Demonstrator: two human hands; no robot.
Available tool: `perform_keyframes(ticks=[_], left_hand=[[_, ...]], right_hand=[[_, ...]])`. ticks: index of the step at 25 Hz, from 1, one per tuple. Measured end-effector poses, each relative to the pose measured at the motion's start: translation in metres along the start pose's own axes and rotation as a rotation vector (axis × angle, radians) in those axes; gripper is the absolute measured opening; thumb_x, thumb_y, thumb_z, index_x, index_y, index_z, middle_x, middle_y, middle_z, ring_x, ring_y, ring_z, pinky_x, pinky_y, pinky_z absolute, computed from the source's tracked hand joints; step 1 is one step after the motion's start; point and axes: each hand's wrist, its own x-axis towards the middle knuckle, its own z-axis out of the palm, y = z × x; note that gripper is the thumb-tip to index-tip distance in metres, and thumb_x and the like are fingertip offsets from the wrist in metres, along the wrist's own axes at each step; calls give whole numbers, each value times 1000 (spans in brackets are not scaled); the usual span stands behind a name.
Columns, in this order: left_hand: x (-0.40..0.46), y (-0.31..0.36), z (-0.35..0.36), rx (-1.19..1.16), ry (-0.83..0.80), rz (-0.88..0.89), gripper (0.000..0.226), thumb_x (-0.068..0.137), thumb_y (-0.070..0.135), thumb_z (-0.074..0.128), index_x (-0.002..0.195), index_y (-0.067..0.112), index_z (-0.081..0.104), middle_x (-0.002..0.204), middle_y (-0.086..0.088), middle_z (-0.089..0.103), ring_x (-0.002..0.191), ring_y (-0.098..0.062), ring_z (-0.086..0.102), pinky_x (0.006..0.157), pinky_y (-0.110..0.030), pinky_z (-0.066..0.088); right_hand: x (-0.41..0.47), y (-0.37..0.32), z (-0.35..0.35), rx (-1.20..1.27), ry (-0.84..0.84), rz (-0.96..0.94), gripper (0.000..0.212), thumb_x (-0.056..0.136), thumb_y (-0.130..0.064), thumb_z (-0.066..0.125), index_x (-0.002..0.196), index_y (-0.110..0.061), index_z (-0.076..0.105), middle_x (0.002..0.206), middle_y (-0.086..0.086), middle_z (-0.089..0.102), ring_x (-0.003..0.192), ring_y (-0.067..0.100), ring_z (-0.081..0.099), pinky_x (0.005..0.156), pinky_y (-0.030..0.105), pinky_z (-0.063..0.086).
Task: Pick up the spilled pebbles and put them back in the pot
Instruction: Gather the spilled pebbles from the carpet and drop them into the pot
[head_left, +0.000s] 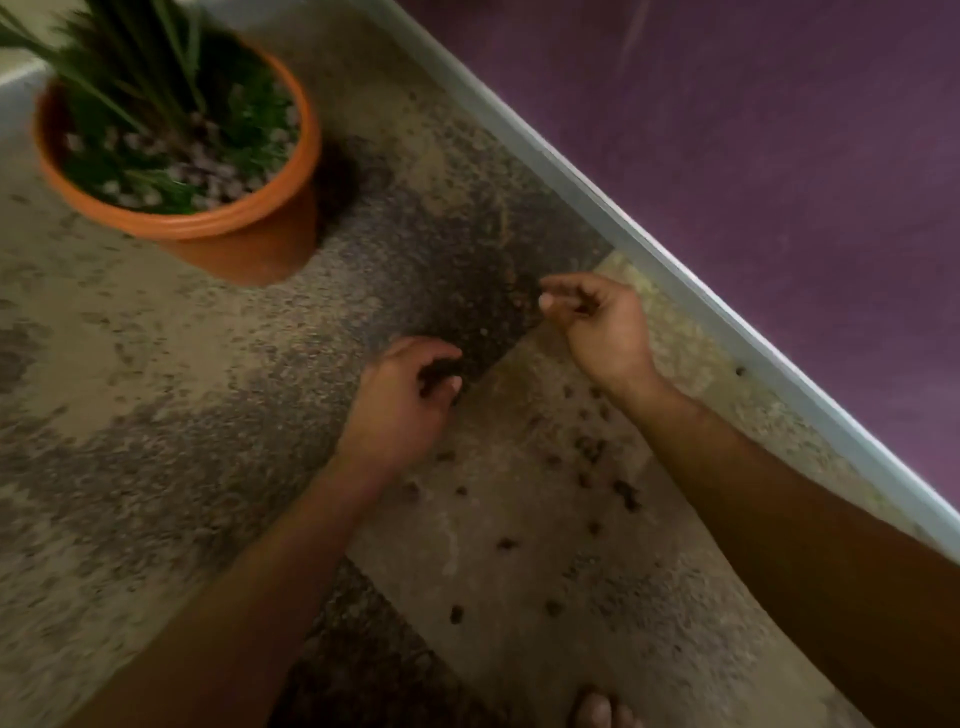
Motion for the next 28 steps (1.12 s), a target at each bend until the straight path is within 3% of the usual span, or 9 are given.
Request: perform_keyframes(ticks=[3, 6, 9, 11, 14, 17, 21, 24, 28], left_hand=[[14, 4, 40, 179, -174, 80, 36, 84, 14, 69, 119, 15, 64, 126, -9, 58, 115, -25, 56, 99, -30, 43], [40, 6, 66, 505, -236, 101, 57, 86, 29, 65, 139, 26, 45, 148, -12, 39, 130, -37, 40, 108, -45, 37], [72, 11, 78, 713, -227, 77, 66, 88, 32, 64, 146, 32, 33, 150, -15, 33, 128, -42, 36, 104, -50, 37], [88, 13, 82, 632, -199, 58, 58, 86, 19, 66, 140, 23, 47, 137, -20, 44, 120, -41, 45, 103, -43, 37], [92, 13, 81, 515, -111, 37, 35, 82, 5, 66, 118, 8, 66, 118, -23, 57, 108, -40, 56, 95, -36, 43], [87, 14, 85, 446, -47, -6, 27, 83, 1, 64, 108, 7, 70, 109, -20, 66, 98, -32, 63, 87, -30, 47], [93, 21, 85, 285, 58, -82, 28, 83, -3, 57, 103, 11, 71, 92, -8, 69, 87, -19, 63, 76, -16, 40], [101, 30, 89, 370, 32, 62, 28, 85, -3, 55, 104, 11, 70, 104, -14, 64, 96, -27, 60, 80, -19, 40], [115, 36, 96, 546, -130, 174, 34, 86, -2, 57, 117, 8, 65, 116, -19, 52, 104, -36, 54, 91, -35, 44]], right_hand=[[-21, 41, -31, -175, -55, 26, 25, 87, -16, 68, 112, -13, 70, 106, 6, 73, 96, 15, 68, 94, 34, 53], [-39, 76, -57, -520, -188, -38, 39, 89, -31, 64, 126, -19, 61, 132, 6, 60, 121, 24, 55, 104, 31, 40], [-51, 98, -68, -798, -269, -57, 56, 87, -48, 60, 138, -30, 46, 143, 8, 45, 129, 32, 40, 106, 38, 35], [-58, 104, -66, -825, -291, -68, 59, 85, -49, 61, 139, -31, 43, 144, 9, 40, 129, 33, 34, 105, 41, 35], [-60, 104, -57, -781, -318, -94, 53, 87, -34, 63, 137, -24, 47, 138, 12, 41, 125, 34, 36, 104, 40, 37], [-57, 100, -49, -737, -331, -133, 40, 90, -19, 59, 130, -17, 55, 129, 13, 48, 122, 32, 42, 99, 41, 44], [-50, 99, -44, -714, -325, -191, 27, 91, -10, 55, 117, -10, 64, 116, 12, 57, 113, 31, 50, 91, 38, 46], [-42, 98, -49, -573, -278, -176, 17, 88, -8, 61, 103, -6, 69, 106, 12, 63, 102, 28, 56, 87, 34, 45], [-15, 86, -57, -420, -64, -132, 9, 88, -10, 64, 94, -12, 71, 99, 7, 67, 89, 17, 57, 81, 30, 47]])
